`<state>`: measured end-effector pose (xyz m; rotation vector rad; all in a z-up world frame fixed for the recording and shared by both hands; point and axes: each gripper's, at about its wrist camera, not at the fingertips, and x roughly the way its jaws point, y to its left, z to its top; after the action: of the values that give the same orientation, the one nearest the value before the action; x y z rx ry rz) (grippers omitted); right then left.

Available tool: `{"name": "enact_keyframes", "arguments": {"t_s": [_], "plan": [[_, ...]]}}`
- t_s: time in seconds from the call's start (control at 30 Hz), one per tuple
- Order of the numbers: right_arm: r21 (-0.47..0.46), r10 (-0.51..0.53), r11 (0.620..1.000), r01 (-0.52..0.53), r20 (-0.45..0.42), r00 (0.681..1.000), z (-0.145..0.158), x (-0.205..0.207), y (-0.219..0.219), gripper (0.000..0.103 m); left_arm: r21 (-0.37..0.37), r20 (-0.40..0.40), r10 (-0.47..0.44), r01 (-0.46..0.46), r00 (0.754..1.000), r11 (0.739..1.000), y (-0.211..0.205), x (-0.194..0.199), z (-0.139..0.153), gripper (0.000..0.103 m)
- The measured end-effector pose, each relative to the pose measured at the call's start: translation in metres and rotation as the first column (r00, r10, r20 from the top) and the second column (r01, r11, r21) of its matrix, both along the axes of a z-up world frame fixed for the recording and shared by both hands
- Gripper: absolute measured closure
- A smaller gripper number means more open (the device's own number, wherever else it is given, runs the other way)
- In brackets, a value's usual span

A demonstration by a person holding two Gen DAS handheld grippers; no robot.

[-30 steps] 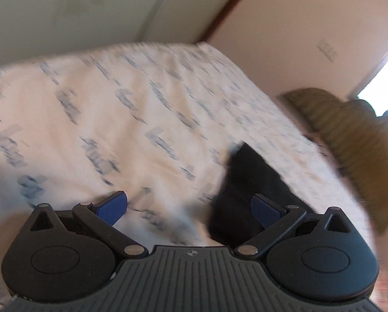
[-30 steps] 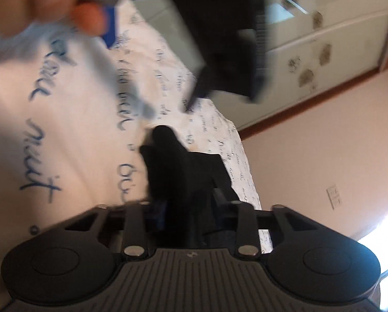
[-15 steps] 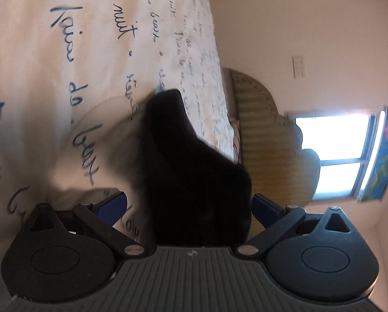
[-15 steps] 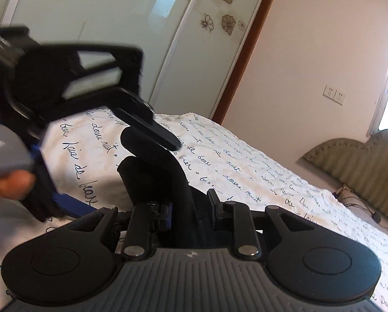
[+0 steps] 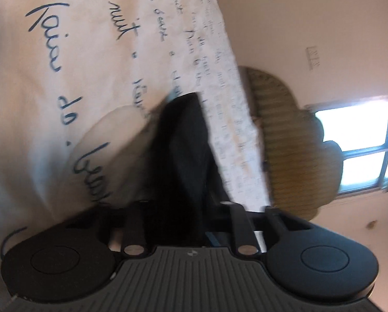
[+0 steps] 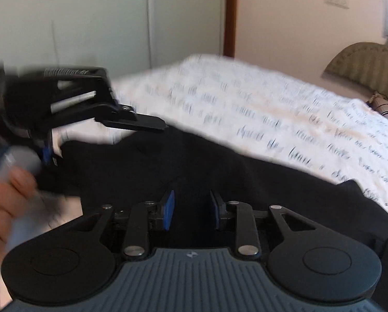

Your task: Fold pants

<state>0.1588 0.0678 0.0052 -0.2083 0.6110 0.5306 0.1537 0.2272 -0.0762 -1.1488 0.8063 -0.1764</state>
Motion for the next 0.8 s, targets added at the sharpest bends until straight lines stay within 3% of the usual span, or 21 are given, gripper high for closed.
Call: {"name": "enact_keyframes", "arguments": {"t_s": [0.07,0.17,0.23,0.37,0.43,0.6,0.8], "plan": [[0.04,-0.012,0.999,0.012,-0.004,1.0,0.006,0.0,-0.003,0.074,0.063,0.044,0.006,-0.009,0.999,0.998,-0.003,-0.006,0.006,0.084],[0.189,-0.012,0.982,0.015,-0.016,1.0,0.016,0.0,-0.025,0.051,0.235,0.133,-0.021,-0.011,0.991,0.972,-0.023,-0.019,0.04,0.084],[0.204,-0.036,0.978,0.031,0.02,0.999,0.025,-0.004,-0.037,0.048,0.359,0.213,-0.065,-0.017,0.975,0.933,-0.046,-0.028,0.069,0.084],[0.317,-0.069,0.947,0.053,0.039,0.997,0.041,-0.016,-0.073,0.048,0.454,0.321,-0.148,-0.015,0.935,0.891,-0.09,-0.042,0.111,0.084],[0.382,-0.089,0.922,0.069,0.035,0.995,0.047,-0.022,-0.096,0.048,0.472,0.343,-0.179,-0.005,0.922,0.881,-0.108,-0.047,0.121,0.084],[0.505,-0.162,0.853,0.13,0.02,0.987,0.052,-0.04,-0.161,0.048,0.44,0.353,-0.236,0.062,0.905,0.896,-0.147,-0.055,0.128,0.084],[0.537,-0.264,0.816,0.213,0.018,0.964,0.045,-0.058,-0.215,0.048,0.456,0.345,-0.323,0.144,0.881,0.878,-0.201,-0.053,0.124,0.084]]}}
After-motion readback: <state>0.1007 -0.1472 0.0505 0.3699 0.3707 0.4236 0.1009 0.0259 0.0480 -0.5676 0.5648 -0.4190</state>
